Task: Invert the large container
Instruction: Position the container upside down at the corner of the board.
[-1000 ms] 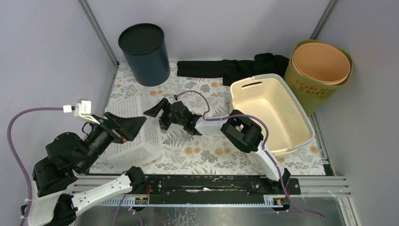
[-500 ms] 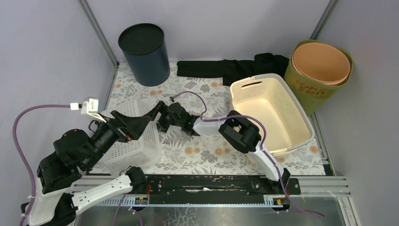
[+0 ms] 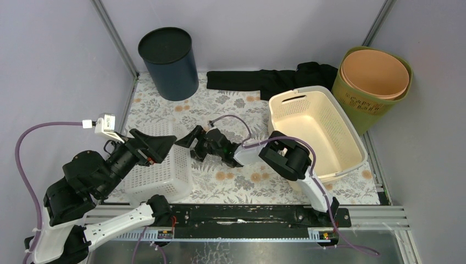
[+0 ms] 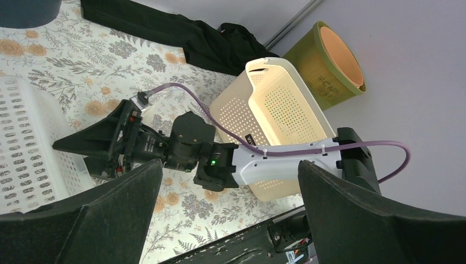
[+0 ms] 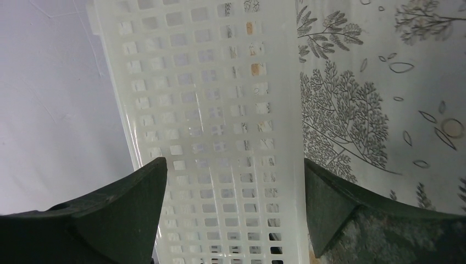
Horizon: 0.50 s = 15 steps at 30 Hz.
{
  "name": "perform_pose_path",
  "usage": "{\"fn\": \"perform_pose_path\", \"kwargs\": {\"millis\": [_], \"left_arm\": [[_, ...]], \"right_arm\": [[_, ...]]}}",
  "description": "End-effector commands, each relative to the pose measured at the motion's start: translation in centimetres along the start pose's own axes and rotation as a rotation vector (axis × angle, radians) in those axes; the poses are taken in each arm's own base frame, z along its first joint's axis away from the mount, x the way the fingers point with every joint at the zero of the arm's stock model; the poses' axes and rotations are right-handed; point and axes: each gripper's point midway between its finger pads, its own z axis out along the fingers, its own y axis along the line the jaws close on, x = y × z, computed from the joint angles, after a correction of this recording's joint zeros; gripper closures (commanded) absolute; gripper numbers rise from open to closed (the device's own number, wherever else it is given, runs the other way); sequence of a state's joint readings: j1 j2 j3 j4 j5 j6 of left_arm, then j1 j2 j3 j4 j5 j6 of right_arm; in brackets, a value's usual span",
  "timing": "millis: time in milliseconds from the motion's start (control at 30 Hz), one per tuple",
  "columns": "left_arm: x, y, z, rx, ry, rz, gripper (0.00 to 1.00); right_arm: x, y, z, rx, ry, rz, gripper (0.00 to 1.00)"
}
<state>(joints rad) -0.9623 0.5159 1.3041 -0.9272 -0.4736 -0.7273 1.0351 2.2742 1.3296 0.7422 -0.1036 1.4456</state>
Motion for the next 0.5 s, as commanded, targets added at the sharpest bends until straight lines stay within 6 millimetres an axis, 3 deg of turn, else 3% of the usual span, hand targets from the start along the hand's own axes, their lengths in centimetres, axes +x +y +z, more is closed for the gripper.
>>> {"fn": "perform_pose_path", "kwargs": {"millis": [0,267,467], "left_arm": [[-0.7,-0.9,0.5,0.029,-0.030,-0.011,0.00],[1.9,-0.6,2.4,-0.027,0.077,0.053,0.00],[2.6,-0.4,2.7,-0.034,0.093,0.056,0.00]], "right_arm": [[-0.2,-4.9,-2.0,0.189,-0.049,-0.037,0.36],[-2.2,-5.9,-4.0,0.207,-0.150,-0.005,0.38],[-3.4,-6.2,-5.1,0.203,-0.235,0.031,0.38]]}}
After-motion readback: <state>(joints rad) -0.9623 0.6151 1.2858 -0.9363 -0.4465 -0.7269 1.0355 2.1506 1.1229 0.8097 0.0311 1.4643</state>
